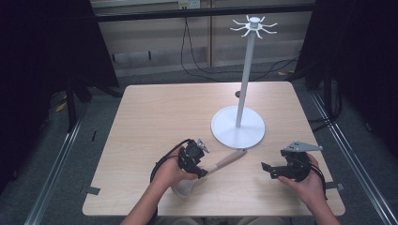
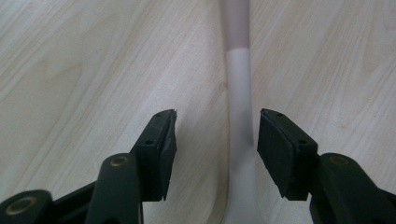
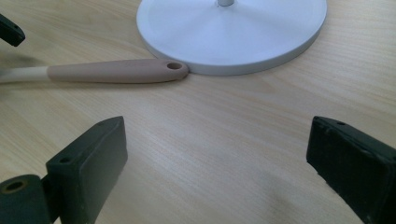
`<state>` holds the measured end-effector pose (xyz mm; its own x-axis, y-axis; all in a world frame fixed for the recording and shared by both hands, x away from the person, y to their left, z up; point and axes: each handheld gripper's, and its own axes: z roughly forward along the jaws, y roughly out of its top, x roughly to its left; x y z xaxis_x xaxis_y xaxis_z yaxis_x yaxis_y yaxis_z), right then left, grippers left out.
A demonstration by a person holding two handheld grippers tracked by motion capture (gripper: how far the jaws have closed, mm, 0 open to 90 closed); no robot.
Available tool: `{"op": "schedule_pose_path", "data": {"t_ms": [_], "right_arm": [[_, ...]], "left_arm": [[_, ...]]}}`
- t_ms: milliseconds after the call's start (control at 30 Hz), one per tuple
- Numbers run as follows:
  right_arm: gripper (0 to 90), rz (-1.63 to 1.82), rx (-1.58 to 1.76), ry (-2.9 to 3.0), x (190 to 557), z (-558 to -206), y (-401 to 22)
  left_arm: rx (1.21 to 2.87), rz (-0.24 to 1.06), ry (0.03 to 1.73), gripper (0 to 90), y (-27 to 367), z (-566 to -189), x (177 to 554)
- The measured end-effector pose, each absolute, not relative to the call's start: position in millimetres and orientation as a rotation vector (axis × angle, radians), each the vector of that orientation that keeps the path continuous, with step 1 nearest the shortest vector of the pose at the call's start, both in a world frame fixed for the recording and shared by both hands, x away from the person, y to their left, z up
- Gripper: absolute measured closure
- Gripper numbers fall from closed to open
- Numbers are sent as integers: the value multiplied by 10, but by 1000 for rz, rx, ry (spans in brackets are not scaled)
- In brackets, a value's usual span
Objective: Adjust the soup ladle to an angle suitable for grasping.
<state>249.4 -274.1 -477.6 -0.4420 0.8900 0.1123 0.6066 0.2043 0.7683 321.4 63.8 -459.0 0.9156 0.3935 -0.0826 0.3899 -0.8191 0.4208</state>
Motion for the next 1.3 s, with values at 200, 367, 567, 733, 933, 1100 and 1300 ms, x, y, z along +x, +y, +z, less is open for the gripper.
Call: {"op": "schedule_pose_path", "data": {"t_ms": [200, 367, 567, 733, 933, 1100, 1300], "right_arm": [[49, 1099, 1401, 2132, 2498, -4782, -2743], [49, 1093, 1403, 2138, 2497, -4788, -2735], [49, 1091, 1403, 2139, 2501, -4793, -2732], [49, 1088, 1403, 2144, 2503, -4795, -2732], [49, 1088, 1398, 2148, 2505, -4797, -2729], [49, 1091, 1393, 2149, 2505, -4793, -2724], [49, 1094, 1396, 2142, 2506, -4794, -2732]], "left_arm": [[2653, 6, 525, 511, 581, -4629, 3201], [2670, -5, 521, 559, 539, -4675, 3193], [2685, -12, 496, 627, 483, -4711, 3186], [2703, -8, 489, 677, 453, -4713, 3198], [2711, -6, 488, 763, 409, -4712, 3182], [2710, -41, 521, 781, 414, -4702, 3196], [2673, -58, 535, 786, 430, -4681, 3180]]}}
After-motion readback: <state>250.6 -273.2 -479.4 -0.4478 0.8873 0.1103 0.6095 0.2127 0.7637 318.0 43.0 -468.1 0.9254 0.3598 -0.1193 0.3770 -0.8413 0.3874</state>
